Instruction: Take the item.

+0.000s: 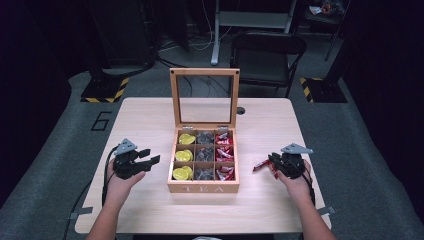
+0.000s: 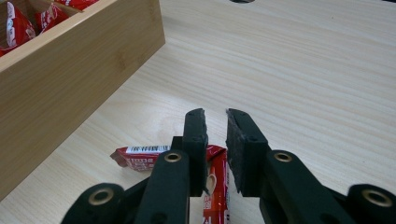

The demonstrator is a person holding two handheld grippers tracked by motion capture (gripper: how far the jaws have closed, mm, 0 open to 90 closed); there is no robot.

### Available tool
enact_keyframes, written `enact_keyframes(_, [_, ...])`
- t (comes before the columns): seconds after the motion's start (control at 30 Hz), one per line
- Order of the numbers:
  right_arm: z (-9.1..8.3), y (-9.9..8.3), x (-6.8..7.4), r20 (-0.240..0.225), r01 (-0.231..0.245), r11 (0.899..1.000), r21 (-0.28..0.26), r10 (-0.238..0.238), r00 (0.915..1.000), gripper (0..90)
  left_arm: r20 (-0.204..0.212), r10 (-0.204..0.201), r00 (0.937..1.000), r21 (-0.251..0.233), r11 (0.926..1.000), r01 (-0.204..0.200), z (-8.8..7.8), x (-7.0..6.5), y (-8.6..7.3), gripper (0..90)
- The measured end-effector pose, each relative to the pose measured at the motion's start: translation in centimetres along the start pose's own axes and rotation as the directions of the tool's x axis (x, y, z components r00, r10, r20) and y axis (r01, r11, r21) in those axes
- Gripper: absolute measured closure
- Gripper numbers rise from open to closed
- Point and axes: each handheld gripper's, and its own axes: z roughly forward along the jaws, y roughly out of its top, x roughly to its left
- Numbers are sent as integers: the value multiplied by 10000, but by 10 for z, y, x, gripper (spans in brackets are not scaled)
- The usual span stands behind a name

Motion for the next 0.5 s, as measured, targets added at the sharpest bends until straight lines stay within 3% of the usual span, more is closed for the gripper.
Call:
enact_keyframes(0.03, [0,1,0,-2,162,9999,12,-162,9999,766,-4,-61,10000,-8,10000,61,0,0,0,456])
enact_keyframes(0.3, [-2,4,3,15,148,9999,-42,-148,9999,682,10,-64,10000,-15,10000,64,0,1,1,456])
enact_keyframes(0.5, [-5,6,4,0,237,9997,-105,-237,9997,675,91,58,9999,30,10000,-58,4,0,1,456])
